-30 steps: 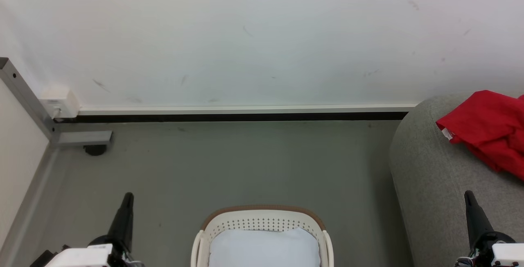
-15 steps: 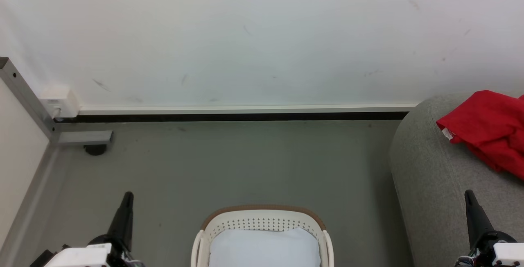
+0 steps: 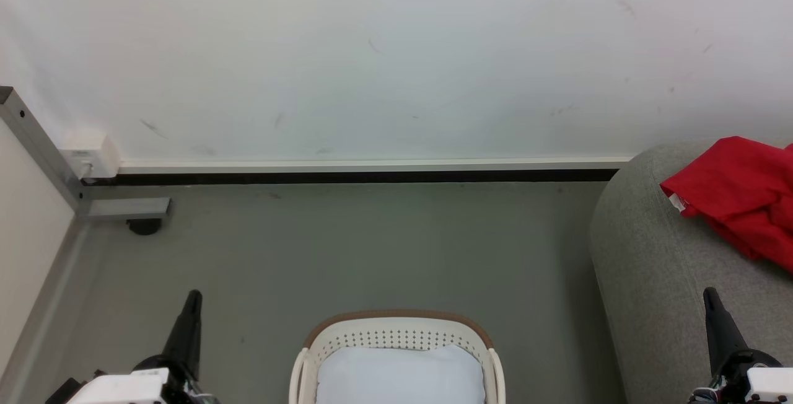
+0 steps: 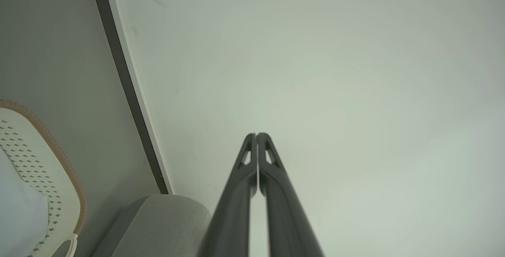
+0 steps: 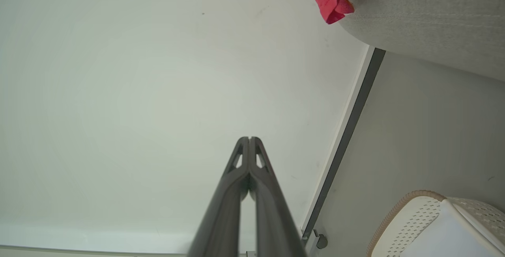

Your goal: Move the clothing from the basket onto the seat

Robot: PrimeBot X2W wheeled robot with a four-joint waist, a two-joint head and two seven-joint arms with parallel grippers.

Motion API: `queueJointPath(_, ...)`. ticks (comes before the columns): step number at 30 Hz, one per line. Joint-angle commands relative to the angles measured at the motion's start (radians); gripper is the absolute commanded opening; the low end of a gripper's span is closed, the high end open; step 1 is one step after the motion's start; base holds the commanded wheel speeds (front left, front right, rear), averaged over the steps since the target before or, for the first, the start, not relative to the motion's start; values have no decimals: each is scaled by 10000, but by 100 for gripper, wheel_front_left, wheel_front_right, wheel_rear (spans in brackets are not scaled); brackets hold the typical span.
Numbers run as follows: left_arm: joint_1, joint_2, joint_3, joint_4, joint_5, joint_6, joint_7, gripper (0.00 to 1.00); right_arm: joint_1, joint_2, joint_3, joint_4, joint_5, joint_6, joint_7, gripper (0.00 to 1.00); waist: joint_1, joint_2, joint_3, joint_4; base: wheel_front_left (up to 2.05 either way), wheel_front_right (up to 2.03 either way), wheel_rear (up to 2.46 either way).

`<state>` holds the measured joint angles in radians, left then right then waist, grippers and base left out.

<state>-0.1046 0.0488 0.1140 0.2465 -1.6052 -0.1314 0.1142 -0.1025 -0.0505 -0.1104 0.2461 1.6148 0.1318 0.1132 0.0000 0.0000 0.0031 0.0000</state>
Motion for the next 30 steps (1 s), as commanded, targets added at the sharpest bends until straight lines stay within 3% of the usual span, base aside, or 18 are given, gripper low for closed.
queueJointPath(1,-91,26,28,-25,-133,14,40,0,-117,-37,-40,-33,-5,-22,19,0,0,0,0,0,0,0,0)
queueJointPath(30,-90,26,23,-26,-135,14,36,0,-118,-26,-50,-31,-22,-22,34,0,0,0,0,0,0,0,0)
